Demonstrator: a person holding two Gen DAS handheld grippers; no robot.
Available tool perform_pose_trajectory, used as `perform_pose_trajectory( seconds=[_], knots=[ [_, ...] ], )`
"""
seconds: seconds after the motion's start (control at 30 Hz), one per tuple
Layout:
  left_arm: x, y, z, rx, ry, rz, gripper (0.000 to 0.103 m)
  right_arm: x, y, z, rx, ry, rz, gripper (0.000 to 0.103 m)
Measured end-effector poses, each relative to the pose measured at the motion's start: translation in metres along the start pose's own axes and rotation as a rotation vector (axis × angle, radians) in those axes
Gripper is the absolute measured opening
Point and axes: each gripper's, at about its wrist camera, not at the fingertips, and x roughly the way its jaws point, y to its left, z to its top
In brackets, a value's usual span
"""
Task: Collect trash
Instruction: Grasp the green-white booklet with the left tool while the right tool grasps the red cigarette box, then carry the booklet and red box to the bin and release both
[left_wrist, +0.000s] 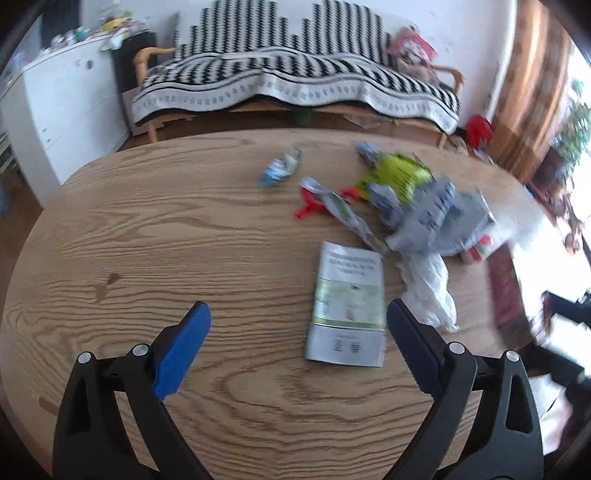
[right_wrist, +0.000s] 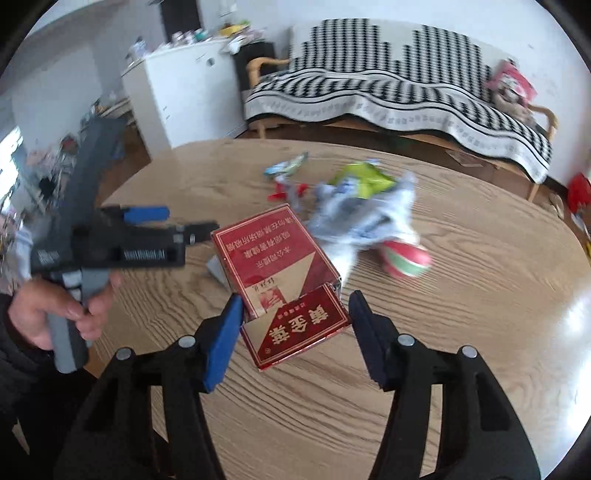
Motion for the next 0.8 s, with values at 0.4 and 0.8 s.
perform_pose_trajectory(
  seconds=[0.4, 0.8],
  knots=[
    [0.052, -0.032, -0.010, 0.108, 0.094, 0.064, 0.093, -0.058, -0.048, -0.023, 0.091, -0.052, -0.035, 0.058],
    [0.005, -0.055, -0.001, 0.080, 0.018, -0.012, 0.054, -0.090, -0.065, -0.036, 0.134, -0.086, -0.075, 0.058]
  ],
)
